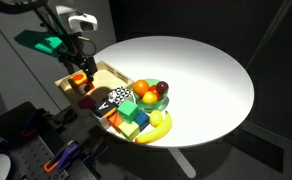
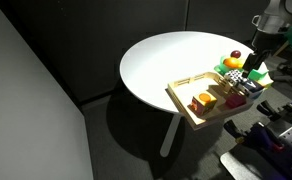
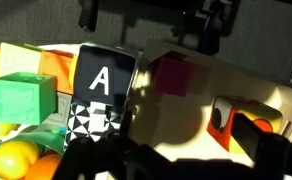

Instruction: Put the pink block on the wooden tray

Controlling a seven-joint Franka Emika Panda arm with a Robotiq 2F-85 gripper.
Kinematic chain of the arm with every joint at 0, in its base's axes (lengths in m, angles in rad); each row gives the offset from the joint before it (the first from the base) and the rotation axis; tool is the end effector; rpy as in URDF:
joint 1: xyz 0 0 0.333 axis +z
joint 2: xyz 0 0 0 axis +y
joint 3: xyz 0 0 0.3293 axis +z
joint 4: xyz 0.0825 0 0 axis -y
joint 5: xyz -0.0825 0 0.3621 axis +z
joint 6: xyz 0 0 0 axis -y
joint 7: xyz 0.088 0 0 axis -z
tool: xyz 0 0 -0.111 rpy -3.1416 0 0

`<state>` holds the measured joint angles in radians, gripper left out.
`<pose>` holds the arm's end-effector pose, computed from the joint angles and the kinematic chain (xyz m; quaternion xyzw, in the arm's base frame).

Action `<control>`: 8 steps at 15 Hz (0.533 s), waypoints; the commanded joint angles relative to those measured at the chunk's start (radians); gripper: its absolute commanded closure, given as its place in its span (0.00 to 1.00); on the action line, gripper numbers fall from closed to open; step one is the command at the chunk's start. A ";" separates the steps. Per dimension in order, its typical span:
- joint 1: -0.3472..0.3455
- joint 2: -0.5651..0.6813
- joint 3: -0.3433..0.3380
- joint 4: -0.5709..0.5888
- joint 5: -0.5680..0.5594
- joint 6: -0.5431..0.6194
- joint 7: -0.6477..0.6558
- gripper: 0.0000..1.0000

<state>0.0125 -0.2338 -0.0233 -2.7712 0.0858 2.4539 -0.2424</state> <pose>0.3560 -0.0032 0.3034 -0.9954 -0.0817 0.0379 0.0335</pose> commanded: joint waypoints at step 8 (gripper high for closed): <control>-0.016 -0.224 0.127 -0.008 0.006 -0.054 0.537 0.00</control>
<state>0.0140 -0.3919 0.0525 -2.7712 0.1252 2.4309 0.1622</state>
